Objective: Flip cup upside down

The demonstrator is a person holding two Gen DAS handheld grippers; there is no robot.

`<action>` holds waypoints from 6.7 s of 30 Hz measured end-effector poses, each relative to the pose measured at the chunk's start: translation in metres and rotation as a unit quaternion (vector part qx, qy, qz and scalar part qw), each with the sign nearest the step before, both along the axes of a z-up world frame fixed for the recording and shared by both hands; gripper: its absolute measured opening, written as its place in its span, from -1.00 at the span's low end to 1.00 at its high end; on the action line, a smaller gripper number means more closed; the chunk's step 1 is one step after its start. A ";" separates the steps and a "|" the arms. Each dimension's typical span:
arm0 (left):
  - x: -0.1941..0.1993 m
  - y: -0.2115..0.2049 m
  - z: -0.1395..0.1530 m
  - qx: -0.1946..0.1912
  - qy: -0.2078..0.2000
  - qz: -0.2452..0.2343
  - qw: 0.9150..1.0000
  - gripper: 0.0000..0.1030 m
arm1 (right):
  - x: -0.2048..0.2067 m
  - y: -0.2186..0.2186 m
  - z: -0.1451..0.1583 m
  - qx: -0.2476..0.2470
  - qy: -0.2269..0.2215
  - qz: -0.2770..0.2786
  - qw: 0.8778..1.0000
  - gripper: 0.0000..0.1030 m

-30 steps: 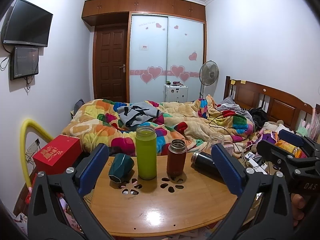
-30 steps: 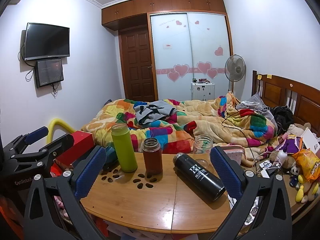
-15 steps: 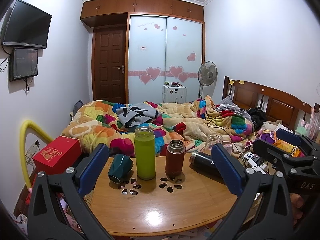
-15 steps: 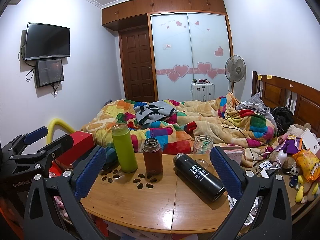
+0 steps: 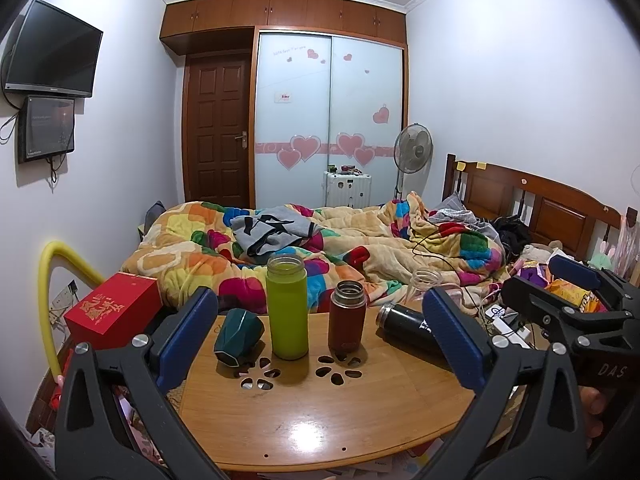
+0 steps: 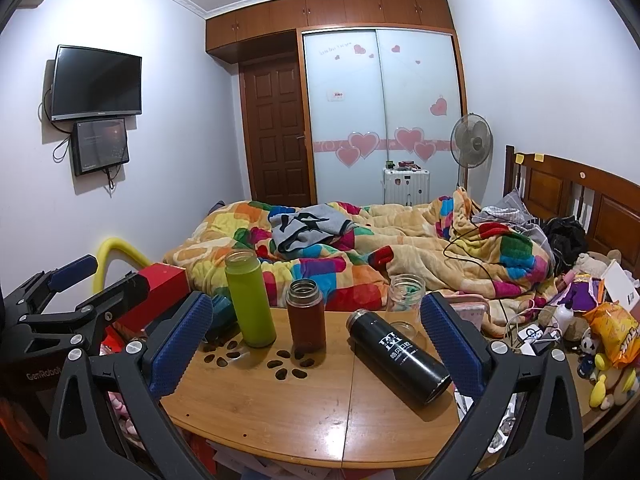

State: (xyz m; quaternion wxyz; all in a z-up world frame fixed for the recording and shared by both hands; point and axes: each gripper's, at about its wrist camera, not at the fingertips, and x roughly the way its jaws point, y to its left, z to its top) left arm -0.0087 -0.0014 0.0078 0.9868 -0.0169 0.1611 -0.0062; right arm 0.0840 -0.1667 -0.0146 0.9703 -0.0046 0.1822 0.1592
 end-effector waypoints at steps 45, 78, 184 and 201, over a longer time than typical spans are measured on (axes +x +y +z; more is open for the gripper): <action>0.109 0.032 -0.062 -0.028 0.110 -0.001 0.994 1.00 | 0.043 -0.002 -0.041 -0.002 0.047 0.009 0.999 1.00; 0.190 0.059 -0.115 -0.132 0.220 -0.043 0.966 0.22 | 0.112 0.022 -0.157 -0.009 0.182 0.101 0.978 1.00; 0.128 0.023 -0.143 -0.105 0.272 -0.078 0.953 -0.05 | 0.057 0.031 -0.101 -0.016 0.116 0.211 0.970 0.22; 0.121 0.071 -0.132 -0.121 0.249 -0.056 0.959 -0.05 | 0.120 0.106 -0.070 -0.084 0.148 0.232 0.958 0.22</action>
